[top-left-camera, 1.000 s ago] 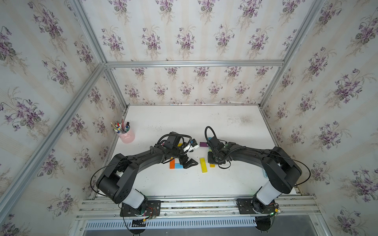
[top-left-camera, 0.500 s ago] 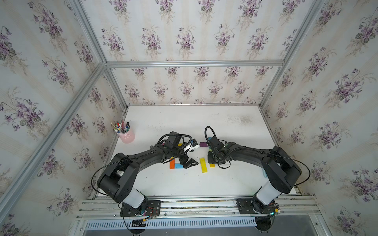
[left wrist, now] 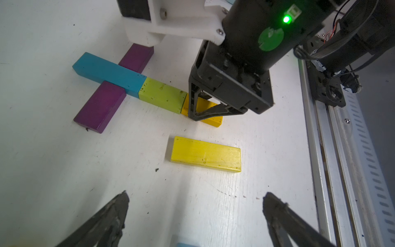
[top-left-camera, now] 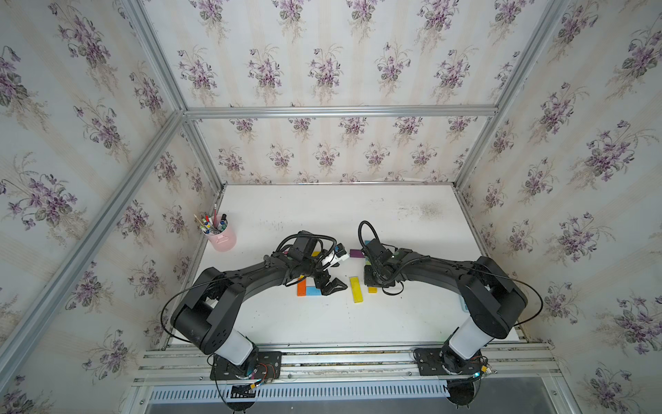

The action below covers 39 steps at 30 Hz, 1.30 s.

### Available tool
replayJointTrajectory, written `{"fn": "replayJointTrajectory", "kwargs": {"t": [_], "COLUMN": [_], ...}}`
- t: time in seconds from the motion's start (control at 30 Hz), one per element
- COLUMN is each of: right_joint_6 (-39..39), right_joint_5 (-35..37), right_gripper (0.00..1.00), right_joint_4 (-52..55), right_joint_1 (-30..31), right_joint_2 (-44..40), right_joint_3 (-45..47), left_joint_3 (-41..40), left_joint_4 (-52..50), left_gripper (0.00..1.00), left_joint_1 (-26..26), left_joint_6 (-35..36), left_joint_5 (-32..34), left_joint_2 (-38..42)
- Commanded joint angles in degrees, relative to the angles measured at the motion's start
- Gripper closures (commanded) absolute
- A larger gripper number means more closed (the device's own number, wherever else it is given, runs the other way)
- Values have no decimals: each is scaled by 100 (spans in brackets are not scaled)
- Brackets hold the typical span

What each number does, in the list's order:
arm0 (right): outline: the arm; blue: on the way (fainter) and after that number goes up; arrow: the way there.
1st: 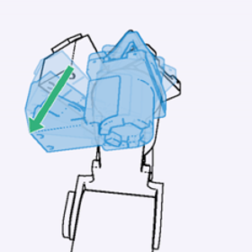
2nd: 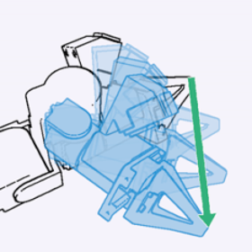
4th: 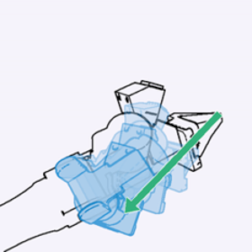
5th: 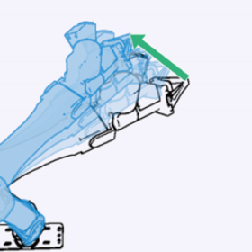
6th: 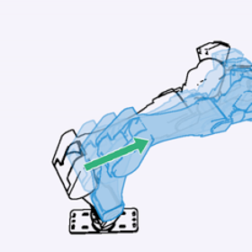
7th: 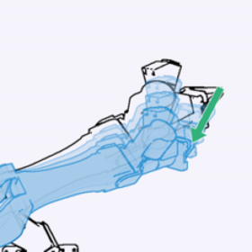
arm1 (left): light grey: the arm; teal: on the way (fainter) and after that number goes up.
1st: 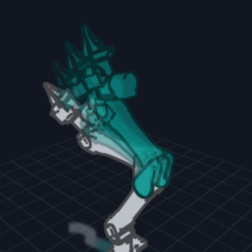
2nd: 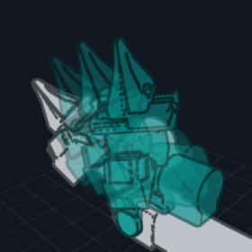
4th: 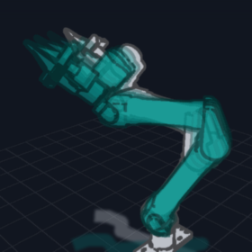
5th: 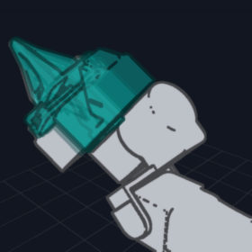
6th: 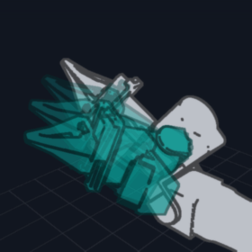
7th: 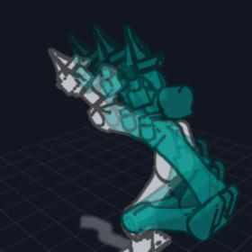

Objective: Assemble the letter t with building blocks
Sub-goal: Assemble the building block at the center of the board.

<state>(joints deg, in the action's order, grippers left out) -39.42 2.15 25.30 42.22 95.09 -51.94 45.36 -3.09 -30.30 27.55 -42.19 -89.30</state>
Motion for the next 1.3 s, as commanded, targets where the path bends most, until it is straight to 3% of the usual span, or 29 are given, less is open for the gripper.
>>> {"fn": "replayJointTrajectory", "kwargs": {"t": [0.0,0.7,0.93,1.03,1.13,1.27], "right_joint_6": [-13,189,725,1012,929,563], "right_joint_5": [20,109,213,-56,-422,-120], "right_gripper": [65,43,43,43,45,49], "right_joint_4": [46,161,28,-187,-561,-727], "right_joint_1": [4,14,23,16,97,497], "right_joint_2": [18,-689,-1695,-2082,-2343,-2414], "right_joint_3": [0,-158,246,616,996,1105], "left_joint_3": [51,-8,-113,-218,-368,-700], "left_joint_4": [-35,6,115,116,113,294], "left_gripper": [0,0,0,0,0,0], "left_joint_1": [-2,-2,-2,-2,-2,3], "left_joint_6": [72,57,-75,-26,-87,-711], "left_joint_5": [-127,4,283,264,210,83], "left_joint_2": [0,142,417,657,981,1264]}}
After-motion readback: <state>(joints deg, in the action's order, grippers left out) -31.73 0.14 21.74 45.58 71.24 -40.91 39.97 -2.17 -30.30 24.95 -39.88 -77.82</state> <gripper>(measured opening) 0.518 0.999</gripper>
